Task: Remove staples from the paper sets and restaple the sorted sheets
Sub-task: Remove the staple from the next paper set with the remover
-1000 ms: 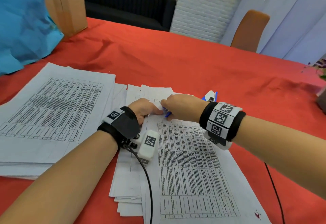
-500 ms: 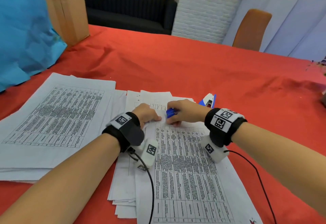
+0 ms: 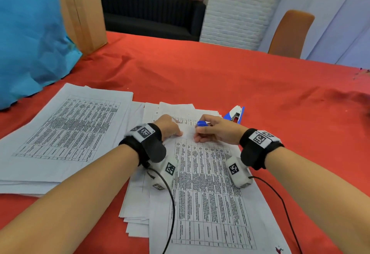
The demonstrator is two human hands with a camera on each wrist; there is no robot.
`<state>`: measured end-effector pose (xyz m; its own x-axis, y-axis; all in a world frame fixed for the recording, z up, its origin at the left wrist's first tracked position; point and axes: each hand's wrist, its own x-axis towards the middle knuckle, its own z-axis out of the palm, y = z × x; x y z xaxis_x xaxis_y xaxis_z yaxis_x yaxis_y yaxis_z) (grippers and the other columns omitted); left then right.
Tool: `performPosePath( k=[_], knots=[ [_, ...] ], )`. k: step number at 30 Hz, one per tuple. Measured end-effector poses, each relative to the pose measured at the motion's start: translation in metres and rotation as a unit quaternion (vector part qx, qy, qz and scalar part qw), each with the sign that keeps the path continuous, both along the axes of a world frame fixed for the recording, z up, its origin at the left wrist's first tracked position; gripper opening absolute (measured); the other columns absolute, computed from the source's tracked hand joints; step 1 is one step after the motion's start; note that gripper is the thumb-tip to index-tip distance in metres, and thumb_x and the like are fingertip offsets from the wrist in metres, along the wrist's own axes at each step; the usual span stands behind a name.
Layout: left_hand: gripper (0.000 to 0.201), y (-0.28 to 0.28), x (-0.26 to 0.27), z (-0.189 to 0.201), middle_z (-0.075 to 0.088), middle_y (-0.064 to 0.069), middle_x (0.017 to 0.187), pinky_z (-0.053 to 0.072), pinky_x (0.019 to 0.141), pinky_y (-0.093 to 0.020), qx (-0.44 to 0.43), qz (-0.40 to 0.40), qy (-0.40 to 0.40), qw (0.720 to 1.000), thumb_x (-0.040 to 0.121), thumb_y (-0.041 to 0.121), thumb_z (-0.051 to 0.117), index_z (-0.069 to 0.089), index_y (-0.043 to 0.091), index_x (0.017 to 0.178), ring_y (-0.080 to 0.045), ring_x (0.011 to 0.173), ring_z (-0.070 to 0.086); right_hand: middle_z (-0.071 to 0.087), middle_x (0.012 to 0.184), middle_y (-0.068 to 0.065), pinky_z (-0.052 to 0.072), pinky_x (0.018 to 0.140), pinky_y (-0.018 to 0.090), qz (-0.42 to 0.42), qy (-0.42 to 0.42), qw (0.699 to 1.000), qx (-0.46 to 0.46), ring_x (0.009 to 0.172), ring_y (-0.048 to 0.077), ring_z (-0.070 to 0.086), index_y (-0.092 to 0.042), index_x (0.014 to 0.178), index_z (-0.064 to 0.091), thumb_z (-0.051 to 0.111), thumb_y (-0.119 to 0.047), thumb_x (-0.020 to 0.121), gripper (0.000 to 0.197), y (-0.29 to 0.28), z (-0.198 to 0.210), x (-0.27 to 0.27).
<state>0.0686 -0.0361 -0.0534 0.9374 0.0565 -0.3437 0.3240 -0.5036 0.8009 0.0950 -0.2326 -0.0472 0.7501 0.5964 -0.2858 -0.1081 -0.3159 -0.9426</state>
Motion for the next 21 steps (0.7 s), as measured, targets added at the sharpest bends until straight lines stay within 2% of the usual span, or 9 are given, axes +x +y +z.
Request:
performPosePath(
  k=[3, 5, 7, 9, 11, 14, 17, 19, 21],
  knots=[
    [0.04, 0.0, -0.002, 0.029, 0.057, -0.013, 0.125, 0.047, 0.092, -0.034, 0.051, -0.003, -0.133, 0.99, 0.092, 0.009, 0.054, 0.05, 0.006, 0.131, -0.026, 0.11, 0.056, 0.065, 0.095, 0.023, 0.058, 0.079, 0.031, 0.003, -0.07, 0.997, -0.015, 0.083, 0.029, 0.066, -0.006, 0.095, 0.05, 0.059, -0.009, 0.093, 0.01, 0.002, 0.017, -0.008],
    [0.033, 0.0, -0.003, 0.047, 0.059, -0.013, 0.123, 0.047, 0.093, -0.036, -0.138, 0.054, -0.155, 0.977, 0.098, 0.012, 0.042, 0.051, 0.003, 0.128, -0.025, 0.109, 0.058, 0.066, 0.091, 0.02, 0.058, 0.079, 0.033, -0.009, -0.13, 0.991, -0.015, 0.078, 0.024, 0.066, -0.006, 0.092, 0.05, 0.06, -0.009, 0.092, 0.011, 0.008, 0.037, -0.013],
    [0.032, -0.008, -0.008, 0.057, 0.067, -0.016, 0.094, 0.051, 0.078, -0.034, -0.384, 0.045, -0.012, 0.922, 0.101, 0.015, 0.032, 0.055, -0.005, 0.111, -0.026, 0.086, 0.061, 0.066, 0.084, 0.012, 0.055, 0.066, 0.028, 0.0, -0.246, 0.965, -0.095, 0.069, 0.018, 0.064, -0.008, 0.089, 0.049, 0.064, -0.017, 0.091, 0.018, 0.019, 0.056, -0.016],
    [0.036, -0.017, -0.014, 0.051, 0.063, -0.015, 0.064, 0.051, 0.064, -0.031, -0.501, 0.02, 0.104, 0.859, 0.101, 0.01, 0.024, 0.053, -0.002, 0.084, -0.023, 0.065, 0.056, 0.06, 0.079, 0.004, 0.042, 0.056, 0.028, 0.041, -0.384, 0.886, -0.257, 0.066, 0.018, 0.055, -0.012, 0.09, 0.047, 0.066, -0.027, 0.089, 0.025, 0.035, 0.065, -0.017],
    [0.034, -0.025, -0.01, 0.038, 0.053, -0.012, 0.056, 0.041, 0.057, -0.024, -0.545, 0.074, 0.123, 0.826, 0.099, 0.002, 0.021, 0.044, 0.003, 0.075, -0.019, 0.049, 0.044, 0.054, 0.083, 0.005, 0.034, 0.06, 0.029, 0.092, -0.455, 0.791, -0.399, 0.073, 0.024, 0.051, -0.011, 0.1, 0.049, 0.063, -0.029, 0.089, 0.025, 0.05, 0.065, -0.02],
    [0.033, -0.024, -0.003, 0.016, 0.059, -0.015, 0.061, 0.05, 0.052, -0.028, -0.507, 0.154, 0.131, 0.838, 0.1, 0.001, 0.025, 0.048, -0.001, 0.076, -0.023, 0.053, 0.054, 0.046, 0.087, 0.004, 0.035, 0.06, 0.032, 0.143, -0.478, 0.706, -0.503, 0.076, 0.026, 0.049, -0.009, 0.112, 0.049, 0.066, -0.036, 0.085, 0.041, 0.058, 0.06, -0.021],
    [0.03, -0.02, 0.0, 0.002, 0.067, -0.019, 0.068, 0.057, 0.052, -0.035, -0.511, 0.155, 0.13, 0.835, 0.101, 0.003, 0.031, 0.054, -0.005, 0.083, -0.027, 0.069, 0.064, 0.055, 0.095, 0.008, 0.037, 0.061, 0.031, 0.157, -0.481, 0.707, -0.494, 0.081, 0.027, 0.054, -0.01, 0.115, 0.051, 0.068, -0.038, 0.085, 0.044, 0.057, 0.056, -0.018],
    [0.028, -0.018, 0.0, 0.002, 0.064, -0.017, 0.072, 0.057, 0.049, -0.032, -0.529, 0.169, 0.132, 0.821, 0.101, 0.005, 0.034, 0.055, -0.005, 0.084, -0.024, 0.056, 0.065, 0.057, 0.095, 0.007, 0.036, 0.063, 0.03, 0.148, -0.471, 0.739, -0.459, 0.082, 0.026, 0.054, -0.01, 0.109, 0.053, 0.07, -0.038, 0.083, 0.042, 0.053, 0.055, -0.011],
    [0.028, -0.015, 0.002, 0.002, 0.058, -0.009, 0.064, 0.051, 0.042, -0.021, -0.474, 0.164, 0.113, 0.858, 0.1, 0.007, 0.037, 0.055, 0.0, 0.08, -0.014, 0.043, 0.056, 0.052, 0.09, 0.004, 0.036, 0.065, 0.031, 0.117, -0.462, 0.757, -0.447, 0.084, 0.025, 0.051, -0.011, 0.098, 0.054, 0.076, -0.038, 0.078, 0.04, 0.047, 0.057, -0.003]
  ],
)
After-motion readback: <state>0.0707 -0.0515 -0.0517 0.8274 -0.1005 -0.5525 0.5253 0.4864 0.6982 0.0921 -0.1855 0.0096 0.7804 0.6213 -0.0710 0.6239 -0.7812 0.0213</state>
